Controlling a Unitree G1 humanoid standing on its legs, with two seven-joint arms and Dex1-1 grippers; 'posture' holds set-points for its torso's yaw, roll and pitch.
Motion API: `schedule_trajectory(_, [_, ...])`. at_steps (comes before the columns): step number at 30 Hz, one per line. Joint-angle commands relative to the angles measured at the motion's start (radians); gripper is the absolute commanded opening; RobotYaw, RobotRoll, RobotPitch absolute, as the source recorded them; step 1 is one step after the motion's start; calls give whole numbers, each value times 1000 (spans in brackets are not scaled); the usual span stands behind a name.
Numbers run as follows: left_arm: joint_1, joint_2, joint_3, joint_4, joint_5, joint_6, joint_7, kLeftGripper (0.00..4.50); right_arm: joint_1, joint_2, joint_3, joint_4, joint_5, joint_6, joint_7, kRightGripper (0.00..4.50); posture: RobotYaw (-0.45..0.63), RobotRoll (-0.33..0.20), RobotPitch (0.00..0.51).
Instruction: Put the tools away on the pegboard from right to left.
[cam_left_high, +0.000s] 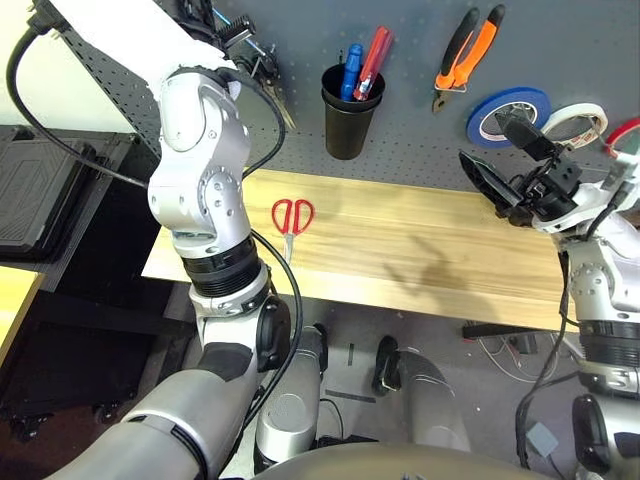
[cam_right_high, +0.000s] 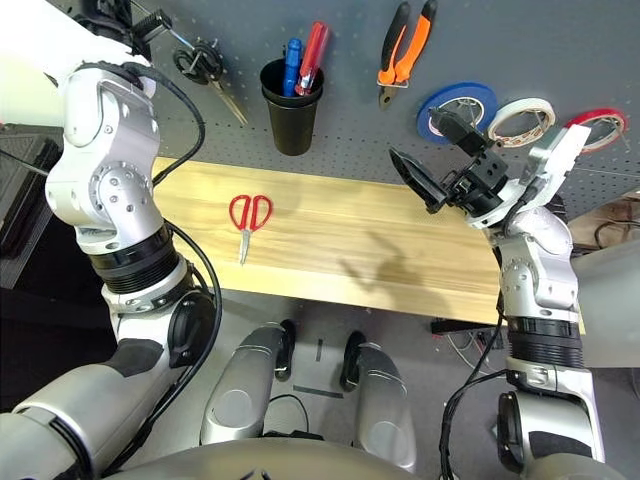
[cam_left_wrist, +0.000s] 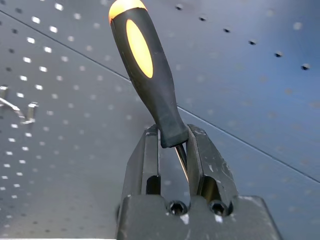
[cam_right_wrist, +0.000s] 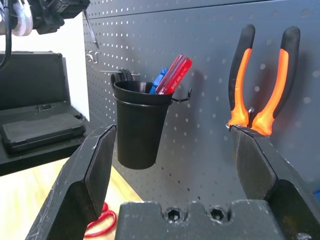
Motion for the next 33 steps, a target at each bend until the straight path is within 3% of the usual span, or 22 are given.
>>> schedule_trajectory(1, [-21, -16, -35, 39, -4, -43, -17, 573, 1, 17, 20, -28, -20, -15, -14, 4500, 175, 0, 179])
schedule_trajectory(19, [-27, -21, -214, 283, 130, -260, -79, 573, -16, 61, 47, -27, -72, -50, -72, 4500, 149, 0, 183])
schedule_trajectory(33, [36, 43, -270, 305, 229, -263, -122, 573, -19, 63, 58, -20, -89, -61, -101, 4500, 152, 0, 188])
